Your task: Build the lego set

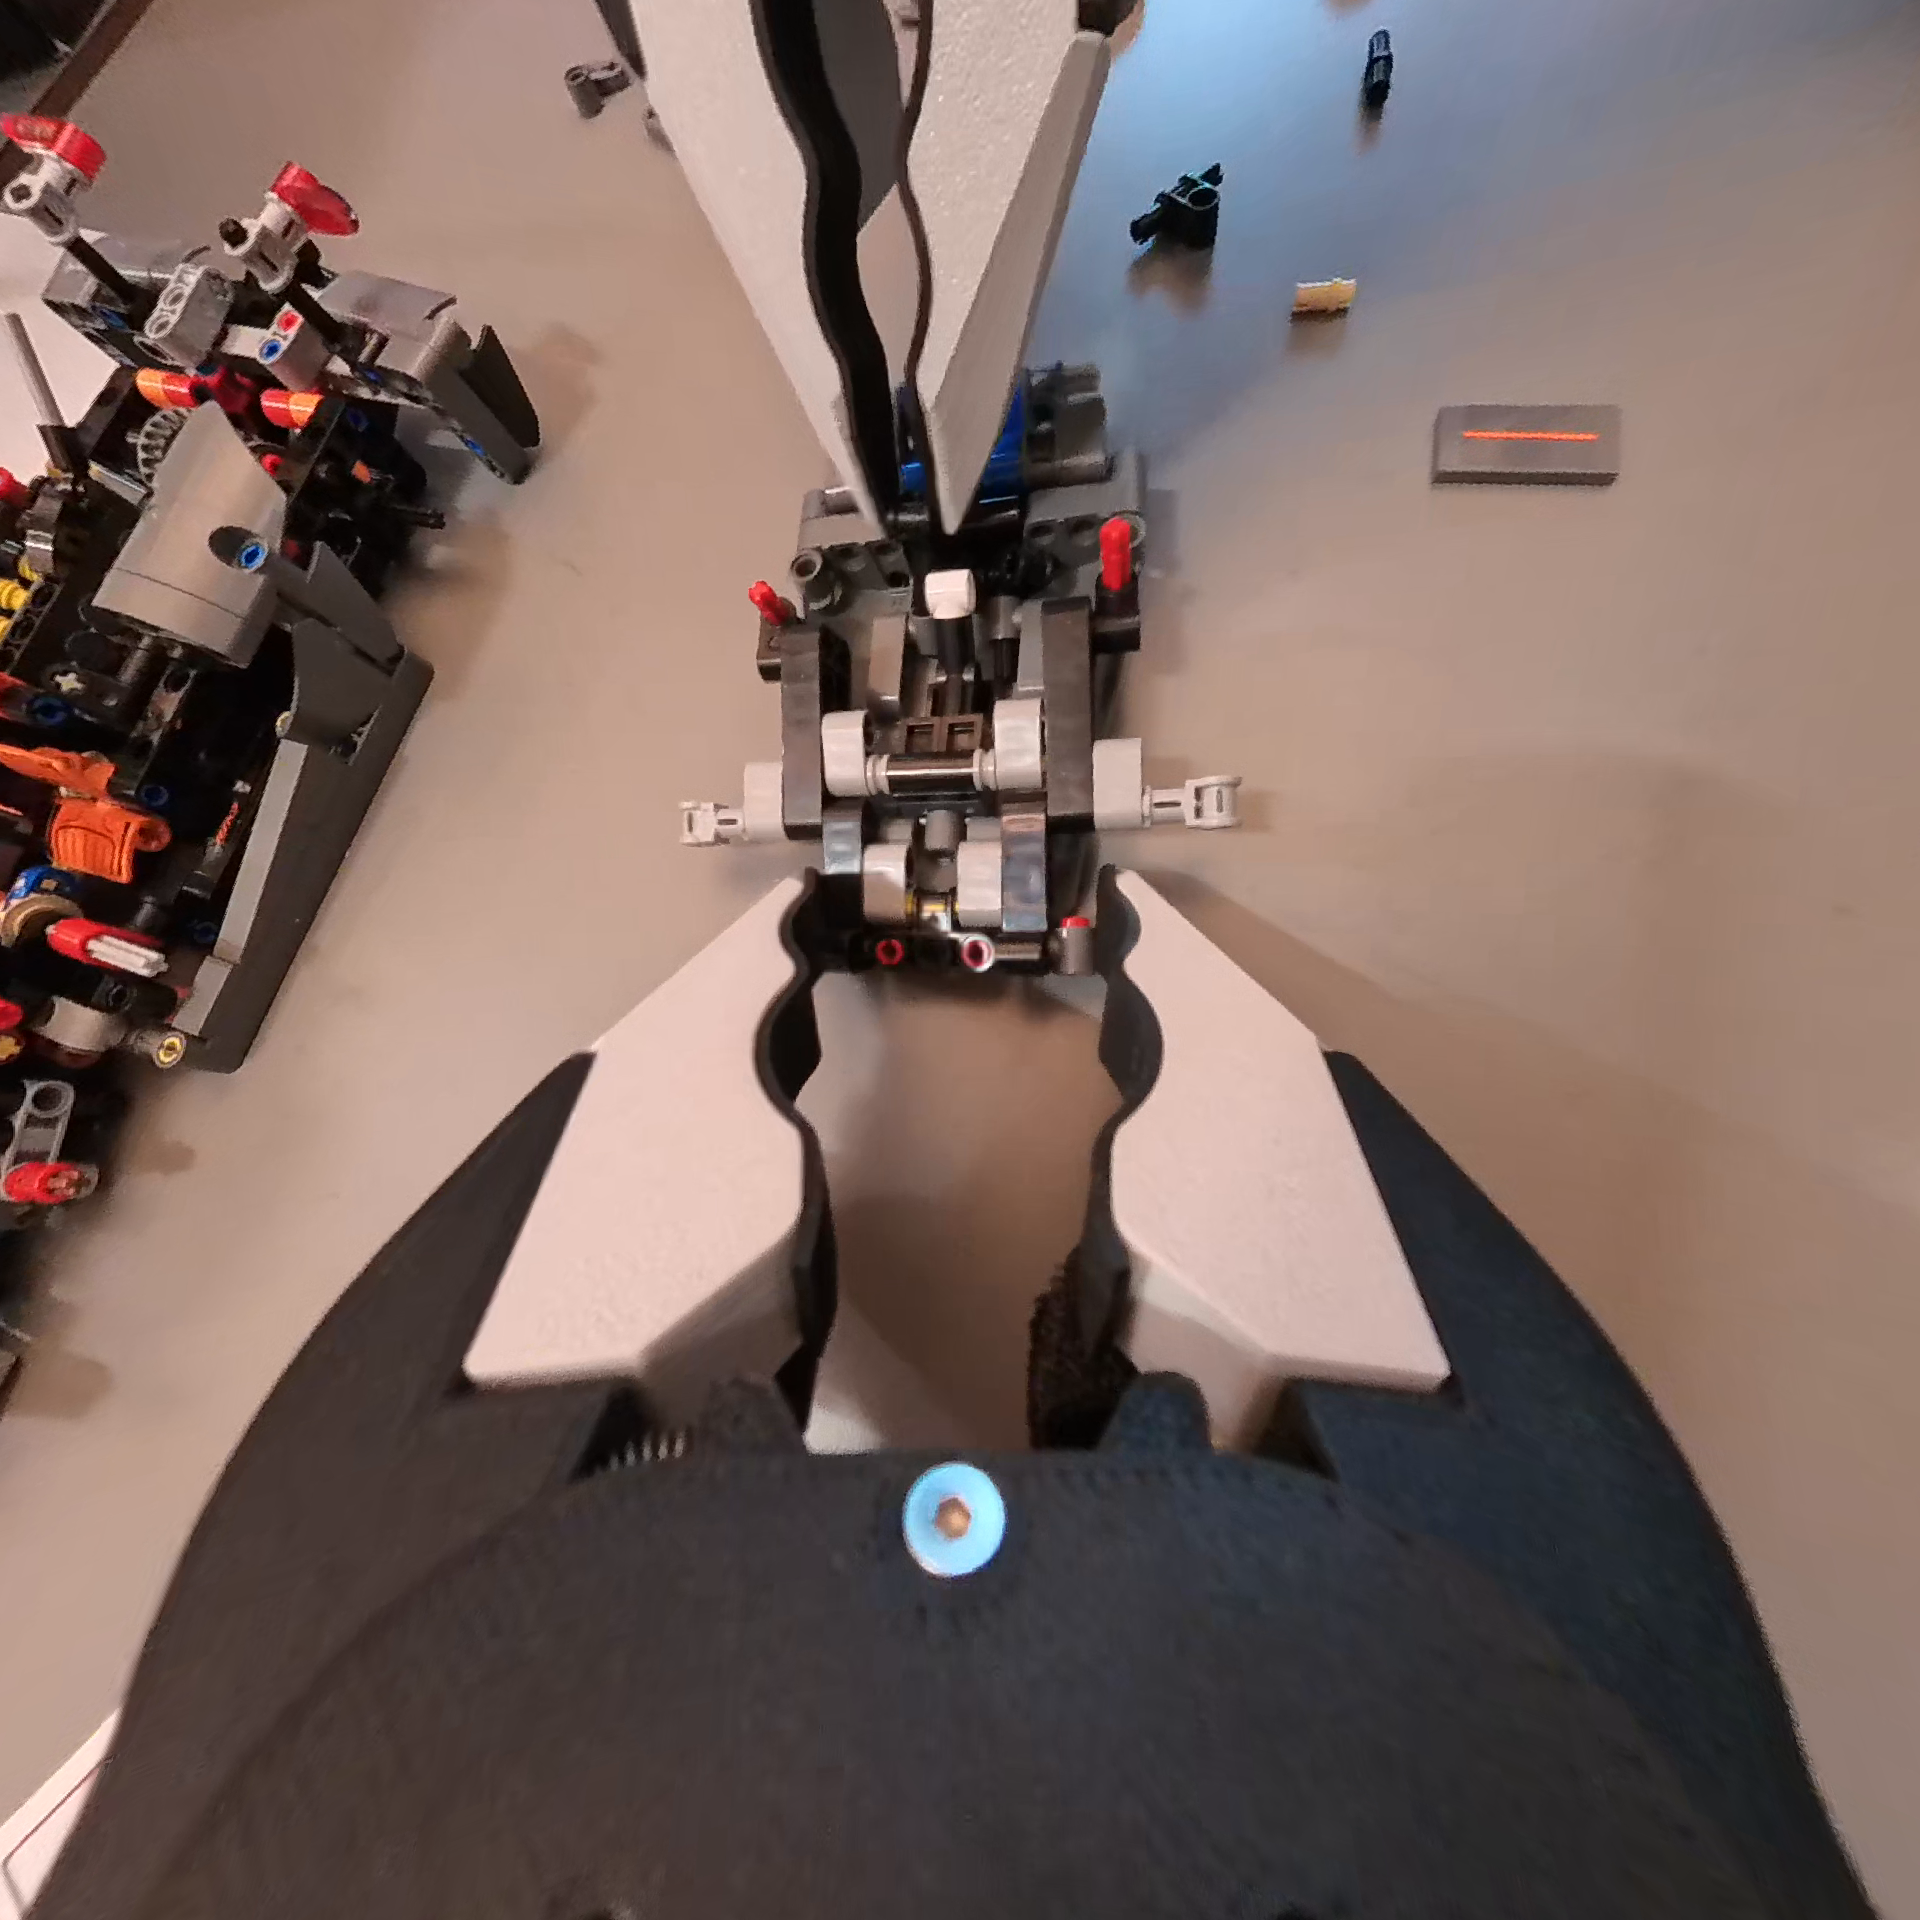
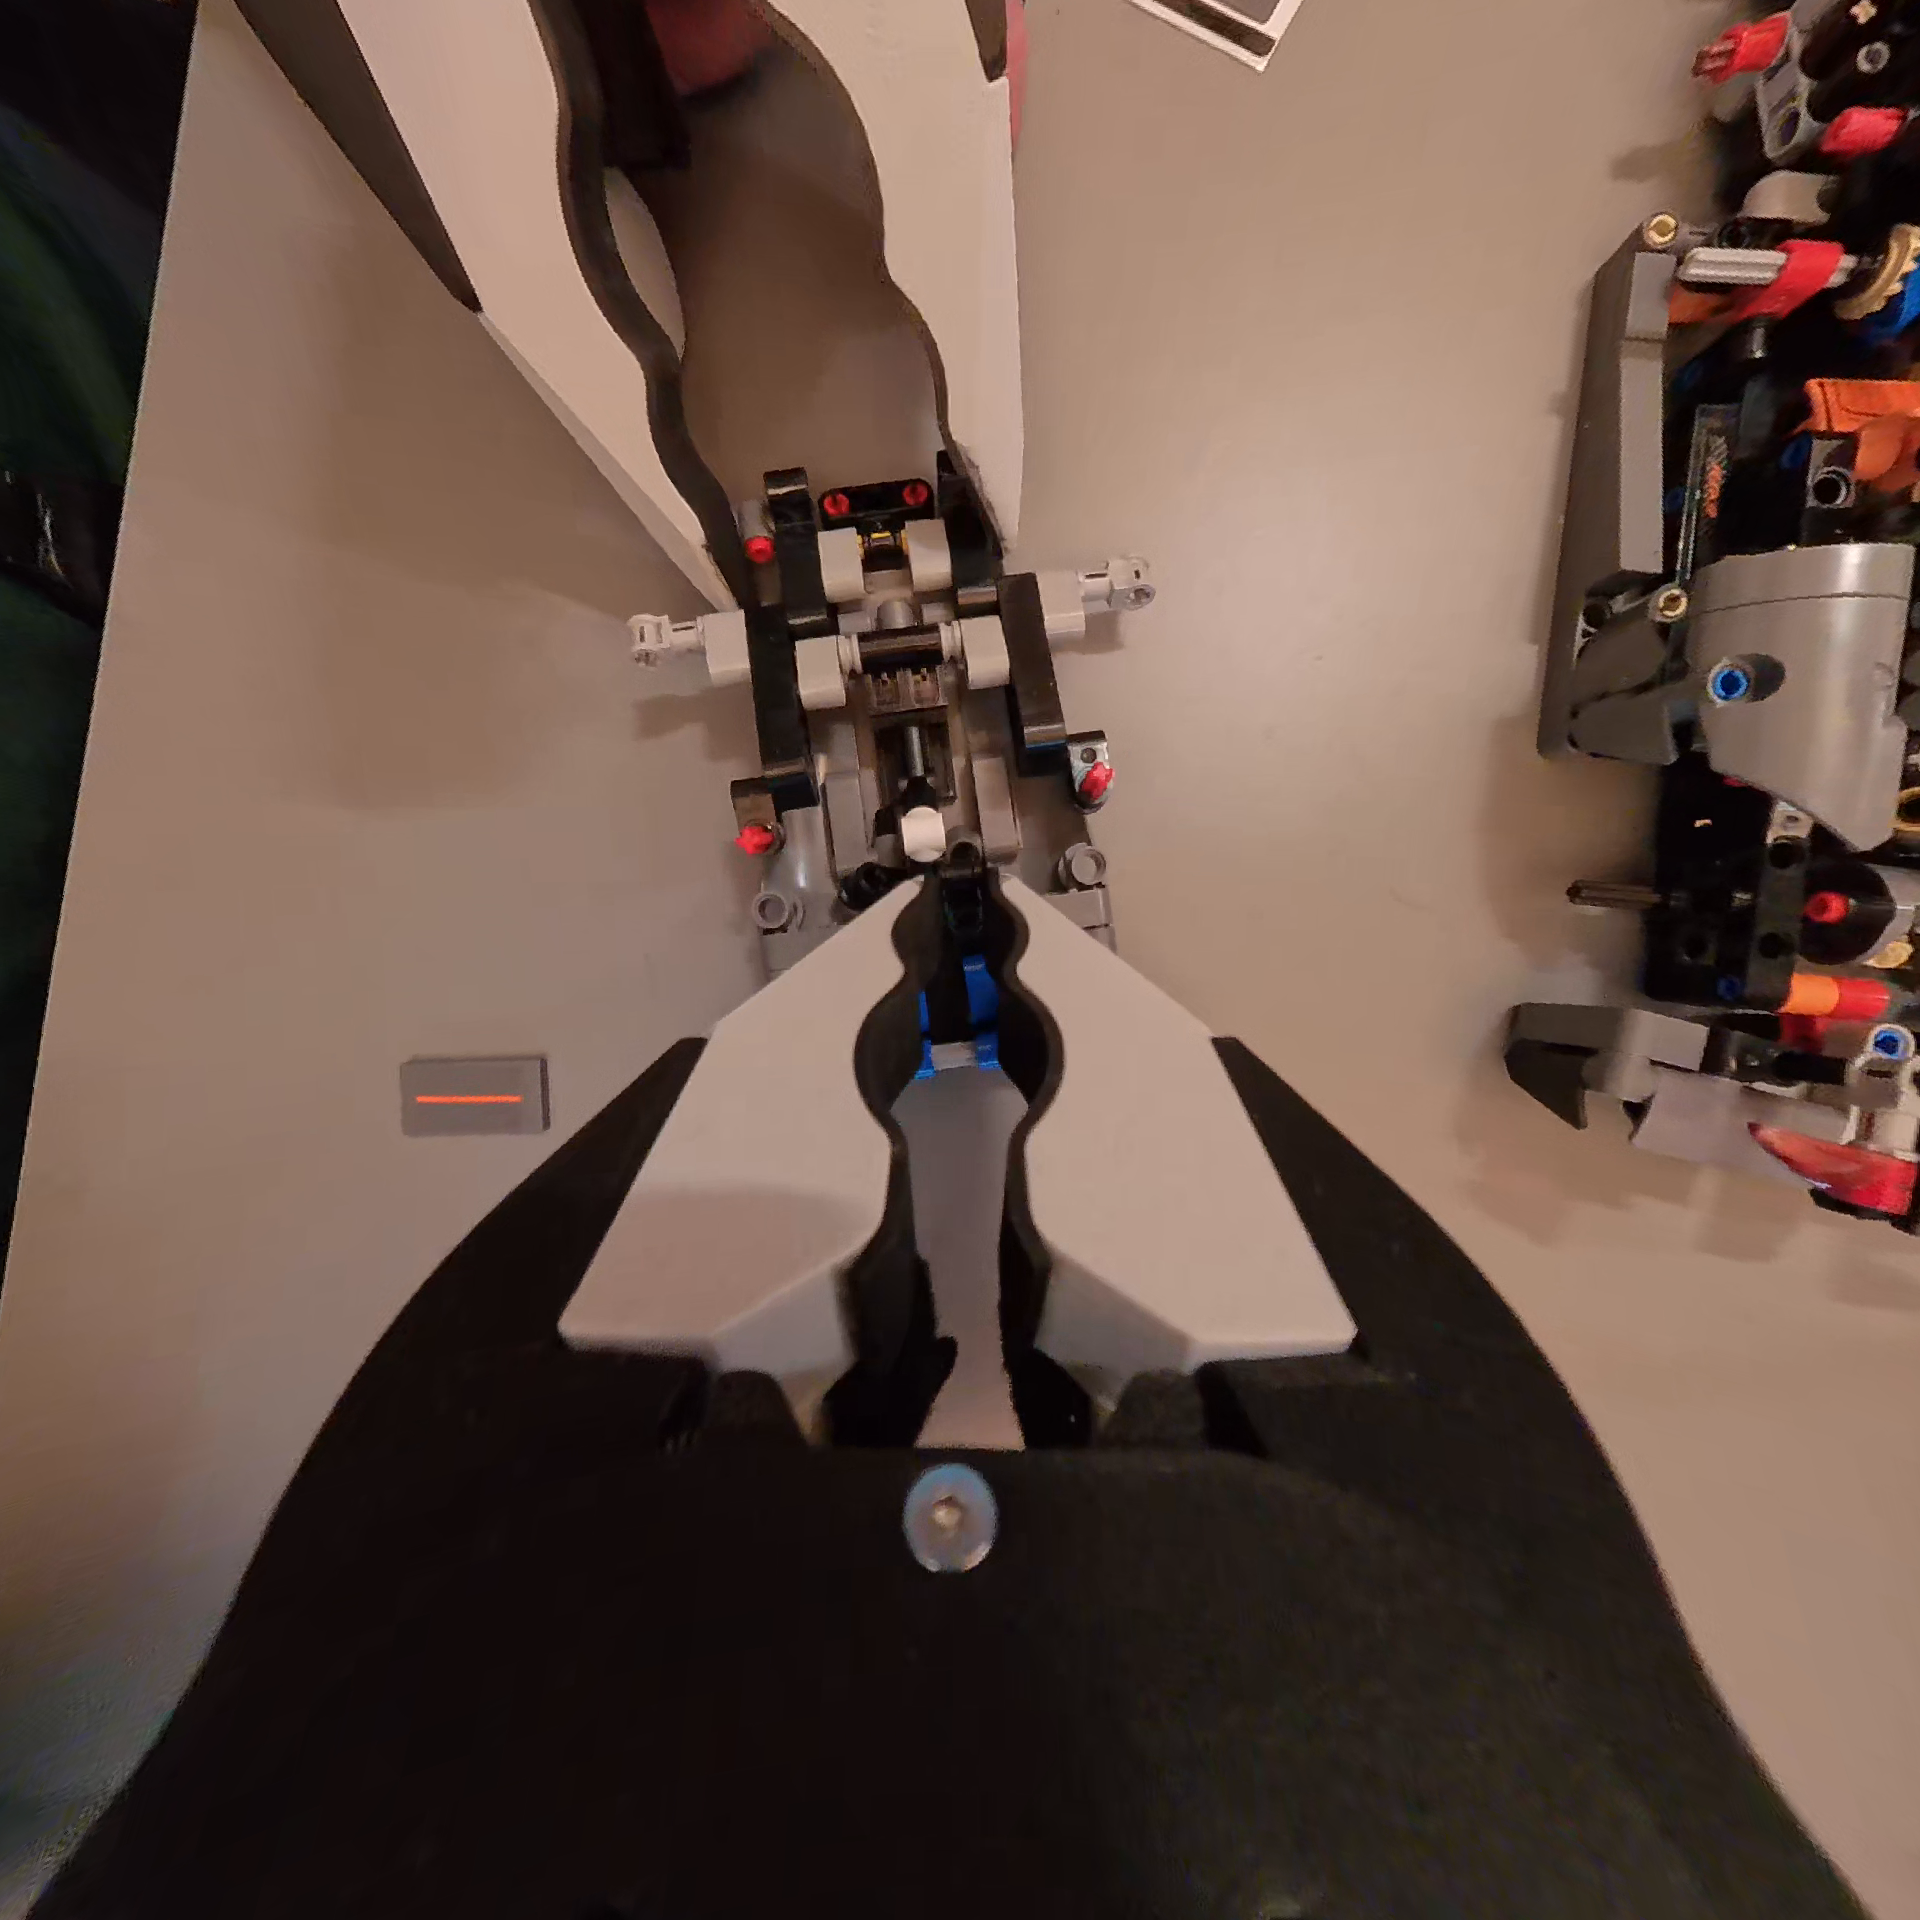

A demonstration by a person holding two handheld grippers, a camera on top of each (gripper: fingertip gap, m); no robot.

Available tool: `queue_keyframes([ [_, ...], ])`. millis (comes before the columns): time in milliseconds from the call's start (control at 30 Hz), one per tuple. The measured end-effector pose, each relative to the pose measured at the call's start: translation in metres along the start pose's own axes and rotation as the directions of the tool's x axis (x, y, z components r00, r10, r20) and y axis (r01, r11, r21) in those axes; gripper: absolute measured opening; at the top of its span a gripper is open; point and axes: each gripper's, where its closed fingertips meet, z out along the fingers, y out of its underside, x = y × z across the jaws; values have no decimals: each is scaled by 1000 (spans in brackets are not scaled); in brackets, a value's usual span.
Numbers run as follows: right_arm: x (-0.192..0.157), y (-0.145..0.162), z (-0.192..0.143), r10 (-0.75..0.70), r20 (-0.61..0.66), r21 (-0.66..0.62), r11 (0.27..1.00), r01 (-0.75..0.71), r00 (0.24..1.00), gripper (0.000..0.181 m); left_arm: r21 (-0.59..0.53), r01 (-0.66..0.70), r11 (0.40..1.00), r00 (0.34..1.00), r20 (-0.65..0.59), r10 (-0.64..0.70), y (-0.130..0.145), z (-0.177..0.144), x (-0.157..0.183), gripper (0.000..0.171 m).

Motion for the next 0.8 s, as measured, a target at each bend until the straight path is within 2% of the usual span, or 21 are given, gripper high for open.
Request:
queue_keyframes([
  [300,2,-1,1,17,43,-23,1000,-16,999,4,4,-15,1000,1000,4,15,-1,1,0,49],
  [433,1,0,1,-97,43,-43,994,99,994,4,5,-20,1000,1000,4,20,-1,1,-1,49],
  [600,0,-1,5,-140,60,-59,988,144,988,4,6,-25,1000,1000,15,25,-1,1,-2,48],
  [800,0,0,7,-89,71,-25,996,90,994,5,6,-26,1000,1000,15,25,-1,1,-3,46],
])
